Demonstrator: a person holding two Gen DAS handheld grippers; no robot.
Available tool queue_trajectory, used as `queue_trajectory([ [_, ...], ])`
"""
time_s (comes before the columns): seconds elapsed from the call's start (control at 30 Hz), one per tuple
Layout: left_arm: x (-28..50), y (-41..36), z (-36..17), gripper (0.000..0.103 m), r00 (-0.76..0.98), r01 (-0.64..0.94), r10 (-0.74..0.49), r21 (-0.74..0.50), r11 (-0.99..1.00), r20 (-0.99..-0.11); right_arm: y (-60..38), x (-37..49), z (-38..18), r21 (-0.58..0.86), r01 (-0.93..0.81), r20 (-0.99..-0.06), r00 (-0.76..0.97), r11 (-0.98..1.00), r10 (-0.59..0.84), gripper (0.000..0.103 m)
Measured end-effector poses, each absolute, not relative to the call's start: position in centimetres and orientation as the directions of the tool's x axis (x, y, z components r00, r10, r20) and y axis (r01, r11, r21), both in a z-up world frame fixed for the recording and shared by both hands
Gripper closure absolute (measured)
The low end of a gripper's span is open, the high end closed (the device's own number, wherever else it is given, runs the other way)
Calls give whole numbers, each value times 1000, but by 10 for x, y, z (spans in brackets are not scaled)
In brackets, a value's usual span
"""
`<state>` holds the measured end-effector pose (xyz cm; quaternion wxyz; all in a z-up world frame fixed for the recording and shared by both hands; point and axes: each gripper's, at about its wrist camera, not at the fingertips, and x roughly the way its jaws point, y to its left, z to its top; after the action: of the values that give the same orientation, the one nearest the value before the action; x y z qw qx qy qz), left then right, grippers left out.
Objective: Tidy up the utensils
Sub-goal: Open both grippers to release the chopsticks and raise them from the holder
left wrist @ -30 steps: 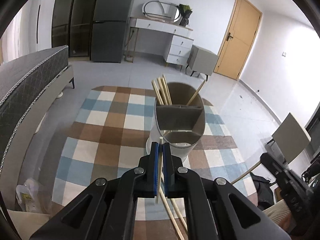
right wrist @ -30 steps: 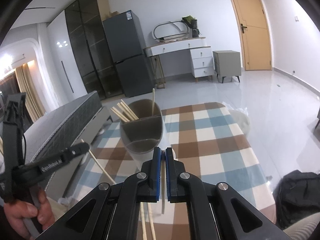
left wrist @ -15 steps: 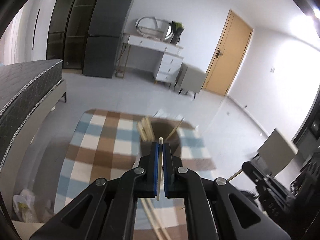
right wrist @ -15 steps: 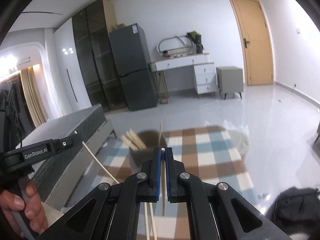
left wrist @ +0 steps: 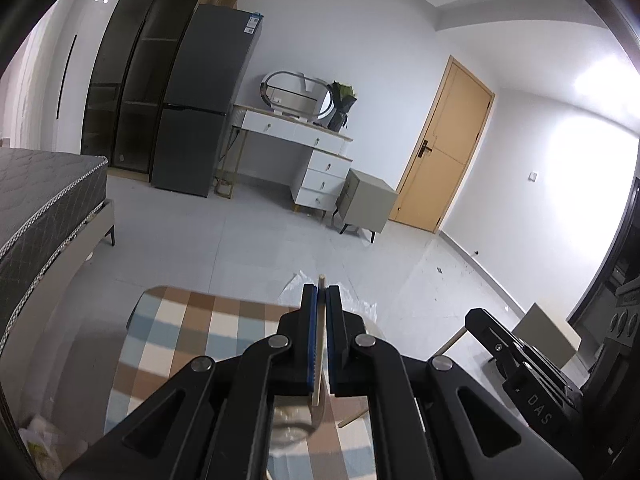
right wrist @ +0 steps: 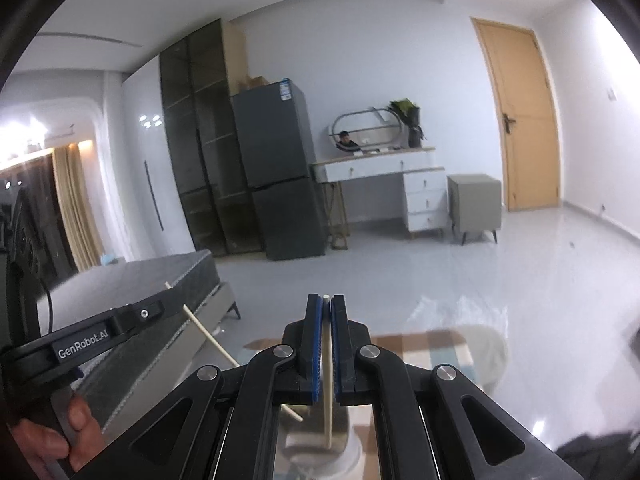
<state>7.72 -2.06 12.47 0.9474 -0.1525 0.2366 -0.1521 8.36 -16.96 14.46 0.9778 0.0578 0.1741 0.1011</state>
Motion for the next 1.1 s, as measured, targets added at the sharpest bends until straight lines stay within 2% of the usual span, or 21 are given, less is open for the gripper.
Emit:
queue_trajectory([
  [0.3, 126, -5, 99, 103, 823, 176, -357, -399, 900, -443, -135, 146, 135, 77, -270, -360, 890, 960, 279, 99],
  [0.6, 153, 1, 59, 103, 767, 145, -393, -459, 877, -507, -114, 178, 98, -11, -367, -461, 827, 930, 321, 99],
  [0.83, 160, -4, 45, 103, 712, 171, -458, -500, 849, -533, -116, 187, 71, 3, -401, -545, 768, 916, 338, 99],
  [0.97, 165, -4, 44, 103, 665, 164, -476, -509, 845, -576, -121, 185, 55, 25, -390, -580, 744, 920, 331, 97],
  [1.0, 165, -4, 44, 101, 663, 152, -463, -501, 852, -588, -124, 186, 55, 38, -387, -585, 739, 921, 334, 96],
  [1.07, 162, -2, 44, 90, 659, 131, -446, -491, 861, -606, -129, 181, 49, 54, -367, -597, 733, 929, 324, 93],
  [1.1, 159, 0, 44, 79, 657, 128, -452, -501, 856, -604, -131, 178, 47, 58, -354, -598, 736, 933, 317, 87],
])
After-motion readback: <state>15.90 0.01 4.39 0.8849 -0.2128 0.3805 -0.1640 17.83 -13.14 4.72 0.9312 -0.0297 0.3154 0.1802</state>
